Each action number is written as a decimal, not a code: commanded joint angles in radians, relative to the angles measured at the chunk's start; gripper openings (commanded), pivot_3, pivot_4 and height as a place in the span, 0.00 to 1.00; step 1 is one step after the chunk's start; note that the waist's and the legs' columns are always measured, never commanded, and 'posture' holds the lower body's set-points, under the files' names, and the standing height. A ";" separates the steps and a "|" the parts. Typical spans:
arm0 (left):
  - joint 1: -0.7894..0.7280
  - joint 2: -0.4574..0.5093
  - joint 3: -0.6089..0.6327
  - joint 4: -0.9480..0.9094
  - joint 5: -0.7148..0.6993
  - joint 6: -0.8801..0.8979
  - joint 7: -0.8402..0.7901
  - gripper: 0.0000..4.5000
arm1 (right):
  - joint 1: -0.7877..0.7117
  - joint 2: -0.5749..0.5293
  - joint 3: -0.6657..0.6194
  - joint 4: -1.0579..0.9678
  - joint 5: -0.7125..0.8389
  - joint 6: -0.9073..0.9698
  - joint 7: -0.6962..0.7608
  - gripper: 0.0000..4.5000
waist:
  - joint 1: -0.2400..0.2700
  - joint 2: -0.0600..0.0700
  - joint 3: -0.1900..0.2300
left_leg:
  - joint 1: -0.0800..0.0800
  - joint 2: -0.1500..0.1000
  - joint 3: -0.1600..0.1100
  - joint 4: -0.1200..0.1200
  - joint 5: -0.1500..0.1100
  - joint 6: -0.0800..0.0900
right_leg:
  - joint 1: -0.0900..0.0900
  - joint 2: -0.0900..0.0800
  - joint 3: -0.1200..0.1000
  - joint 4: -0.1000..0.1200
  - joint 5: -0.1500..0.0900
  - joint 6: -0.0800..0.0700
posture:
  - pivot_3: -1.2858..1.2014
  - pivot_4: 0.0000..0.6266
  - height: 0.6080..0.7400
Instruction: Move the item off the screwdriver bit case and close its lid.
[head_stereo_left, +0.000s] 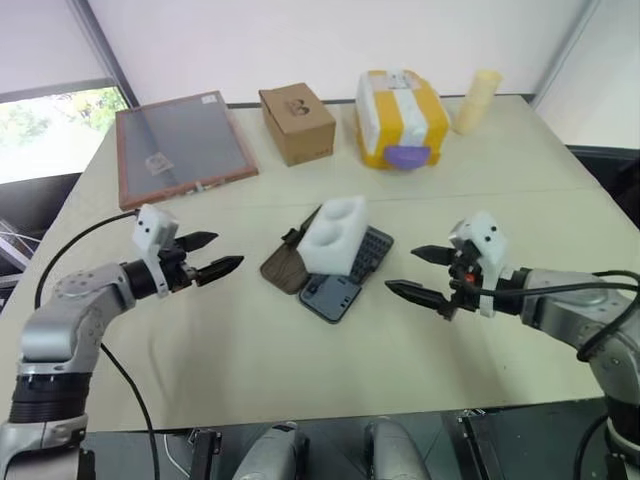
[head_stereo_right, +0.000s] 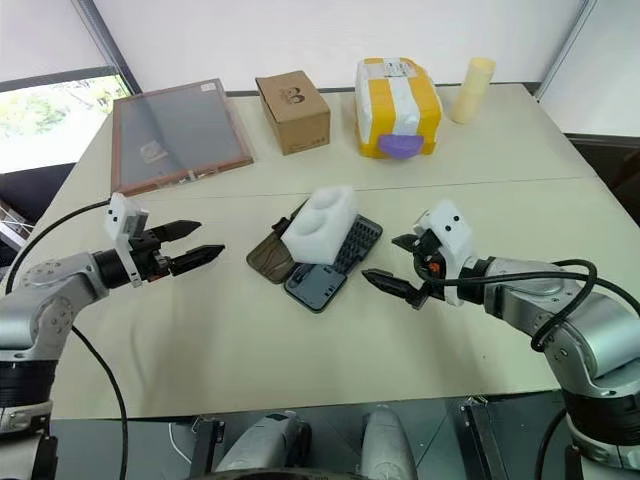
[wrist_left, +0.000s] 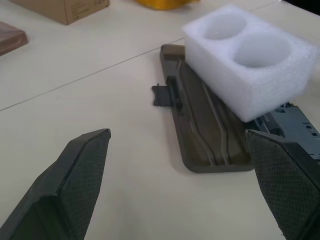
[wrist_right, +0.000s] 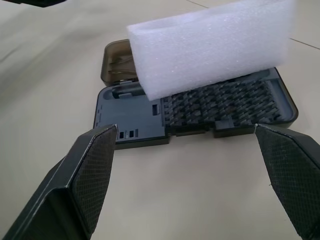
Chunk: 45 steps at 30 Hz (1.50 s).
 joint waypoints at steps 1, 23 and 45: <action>0.004 0.012 0.028 -0.039 -0.003 -0.017 0.010 0.99 | -0.011 -0.008 0.004 -0.003 -0.016 -0.031 0.010 1.00 | -0.001 0.000 0.000 | 0.000 0.000 0.000 0.000 0.000 0.000 | 0.000 0.000 0.000 0.000 0.000 0.000 | 0.52 0.24 1.00; -0.033 -0.003 -0.006 0.014 0.018 -0.071 0.005 0.99 | 0.042 -0.006 -0.027 0.063 -0.089 -0.103 0.006 1.00 | -0.001 0.000 0.000 | 0.000 0.000 0.000 0.000 0.000 0.000 | 0.000 0.000 0.000 -0.001 0.000 0.000 | 0.52 0.24 1.00; -0.814 -0.240 -0.436 0.855 0.346 -0.627 -0.679 0.99 | 0.033 -0.046 -0.038 -0.093 -0.033 -0.011 -0.010 1.00 | -0.009 -0.004 0.002 | -0.002 0.000 0.000 0.000 0.000 0.001 | 0.002 0.000 -0.004 -0.006 0.000 0.000 | 0.52 0.24 1.00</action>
